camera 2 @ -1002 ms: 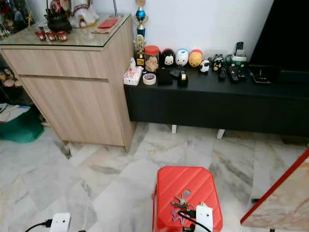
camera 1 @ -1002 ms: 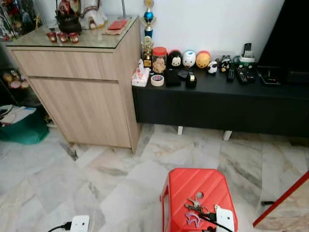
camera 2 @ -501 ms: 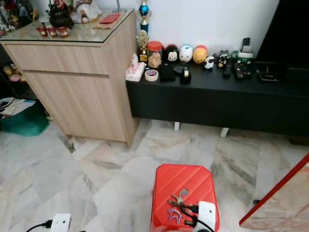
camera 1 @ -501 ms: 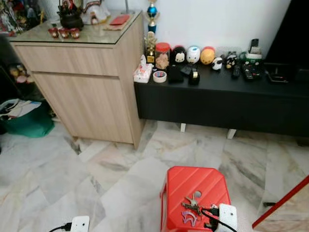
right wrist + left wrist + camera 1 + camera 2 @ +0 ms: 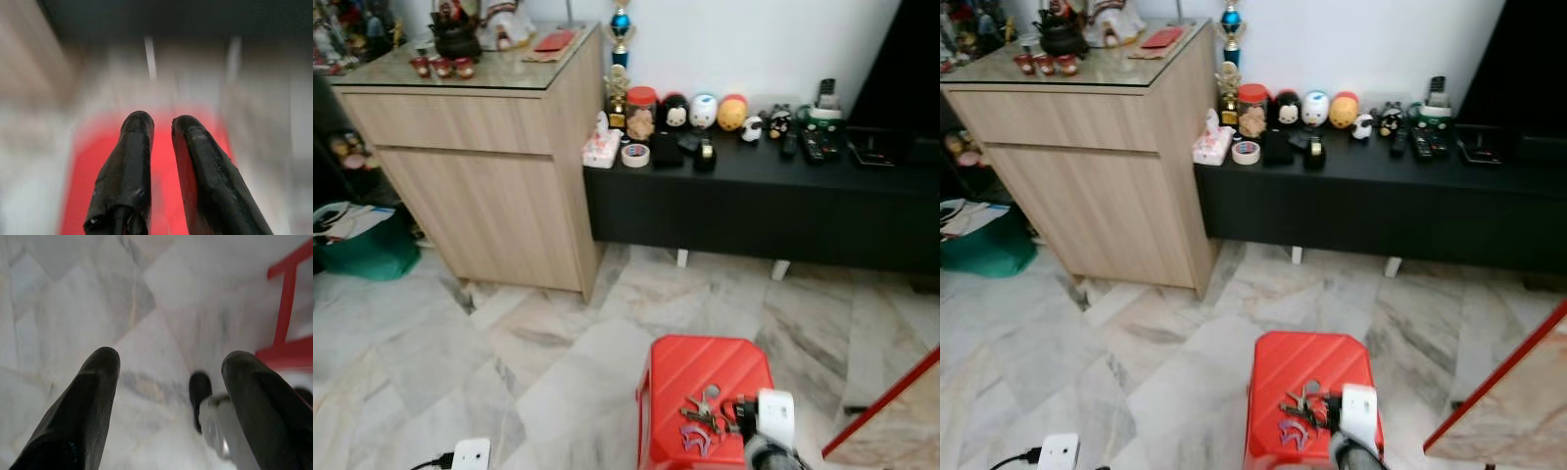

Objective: Hang keys on a hook

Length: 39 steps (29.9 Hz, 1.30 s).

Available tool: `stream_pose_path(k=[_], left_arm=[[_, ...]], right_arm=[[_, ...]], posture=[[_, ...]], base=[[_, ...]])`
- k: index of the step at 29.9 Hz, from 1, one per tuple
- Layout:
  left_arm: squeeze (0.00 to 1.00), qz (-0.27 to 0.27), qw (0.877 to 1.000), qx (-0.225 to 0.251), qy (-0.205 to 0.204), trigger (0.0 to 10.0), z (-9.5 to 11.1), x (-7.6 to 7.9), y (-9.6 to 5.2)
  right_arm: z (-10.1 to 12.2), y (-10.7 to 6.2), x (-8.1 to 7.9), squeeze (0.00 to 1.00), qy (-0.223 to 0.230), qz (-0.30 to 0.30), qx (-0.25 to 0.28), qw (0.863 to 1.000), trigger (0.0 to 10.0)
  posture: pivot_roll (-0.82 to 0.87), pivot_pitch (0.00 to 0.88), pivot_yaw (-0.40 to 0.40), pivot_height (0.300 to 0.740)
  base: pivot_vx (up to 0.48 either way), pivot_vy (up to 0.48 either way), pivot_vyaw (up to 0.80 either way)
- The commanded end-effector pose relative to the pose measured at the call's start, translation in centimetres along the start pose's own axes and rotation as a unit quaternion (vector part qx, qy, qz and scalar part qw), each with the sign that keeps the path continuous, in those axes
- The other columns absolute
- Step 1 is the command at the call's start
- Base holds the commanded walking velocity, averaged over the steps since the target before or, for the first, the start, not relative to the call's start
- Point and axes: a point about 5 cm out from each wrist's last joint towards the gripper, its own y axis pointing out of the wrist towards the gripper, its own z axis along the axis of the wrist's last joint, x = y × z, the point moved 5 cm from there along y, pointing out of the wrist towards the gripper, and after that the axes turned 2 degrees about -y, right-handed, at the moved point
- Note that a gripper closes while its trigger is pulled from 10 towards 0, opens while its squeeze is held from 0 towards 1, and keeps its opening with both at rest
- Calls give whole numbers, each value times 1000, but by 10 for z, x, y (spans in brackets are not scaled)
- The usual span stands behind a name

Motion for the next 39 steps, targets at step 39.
stream_pose_path(k=[39], left_arm=[[0,-76,917,392,7,10000,171,41,-70]], right_arm=[[-2,-27,7,0,-30,-5,60,998,10000]], posture=[[-7,0,-19,740]], base=[[0,0,0]])
